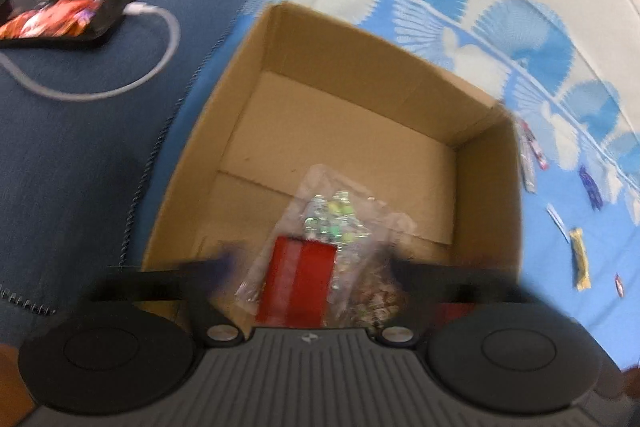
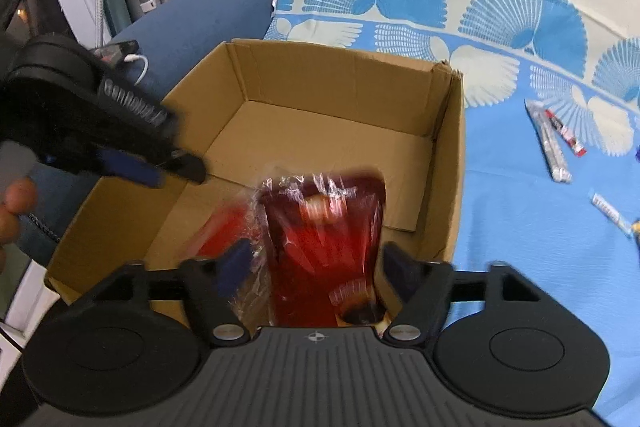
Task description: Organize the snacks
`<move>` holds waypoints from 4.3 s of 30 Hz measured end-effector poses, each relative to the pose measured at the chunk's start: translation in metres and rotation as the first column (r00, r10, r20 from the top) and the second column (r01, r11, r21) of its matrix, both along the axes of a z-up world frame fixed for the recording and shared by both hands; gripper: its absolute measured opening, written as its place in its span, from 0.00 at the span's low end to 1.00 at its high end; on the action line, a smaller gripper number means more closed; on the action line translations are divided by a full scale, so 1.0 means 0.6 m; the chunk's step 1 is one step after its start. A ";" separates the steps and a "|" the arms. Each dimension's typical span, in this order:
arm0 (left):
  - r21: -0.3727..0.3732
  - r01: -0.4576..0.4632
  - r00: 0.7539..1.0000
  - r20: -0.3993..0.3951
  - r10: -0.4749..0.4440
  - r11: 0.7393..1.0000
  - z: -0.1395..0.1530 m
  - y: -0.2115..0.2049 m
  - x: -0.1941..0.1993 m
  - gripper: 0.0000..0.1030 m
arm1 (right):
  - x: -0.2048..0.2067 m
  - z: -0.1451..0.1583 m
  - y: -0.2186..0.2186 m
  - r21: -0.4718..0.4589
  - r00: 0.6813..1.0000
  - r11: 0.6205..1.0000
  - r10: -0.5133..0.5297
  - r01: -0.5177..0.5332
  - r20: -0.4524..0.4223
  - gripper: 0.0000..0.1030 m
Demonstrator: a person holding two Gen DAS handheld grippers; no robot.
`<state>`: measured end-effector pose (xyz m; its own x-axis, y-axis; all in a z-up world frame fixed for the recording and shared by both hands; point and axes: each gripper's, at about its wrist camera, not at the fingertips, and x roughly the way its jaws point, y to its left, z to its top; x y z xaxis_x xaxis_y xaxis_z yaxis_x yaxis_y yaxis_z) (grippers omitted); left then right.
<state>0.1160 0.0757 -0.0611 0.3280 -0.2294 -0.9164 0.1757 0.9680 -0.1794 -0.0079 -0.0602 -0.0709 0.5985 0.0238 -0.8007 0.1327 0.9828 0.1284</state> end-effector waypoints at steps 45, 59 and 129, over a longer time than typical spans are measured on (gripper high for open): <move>0.069 0.031 0.958 0.282 -0.049 0.997 0.147 0.079 -0.279 1.00 | -0.250 0.166 0.064 -0.015 0.969 0.993 -0.115 0.121 0.217 0.93; 0.073 0.036 0.949 0.310 -0.057 0.997 0.155 0.081 -0.299 1.00 | -0.269 0.174 0.067 -0.014 0.962 0.990 -0.130 0.137 0.242 0.97; 0.126 0.179 0.943 0.260 -0.207 0.976 0.164 -0.083 -0.277 1.00 | -0.322 0.144 -0.096 0.065 0.886 0.921 -0.388 0.384 0.253 1.00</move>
<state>-0.0501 0.0259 0.0370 0.5246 -0.2253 -0.8210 0.3894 0.9211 -0.0040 -0.2013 -0.1176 0.0152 0.7461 -0.2420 -0.6203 0.4623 0.8588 0.2210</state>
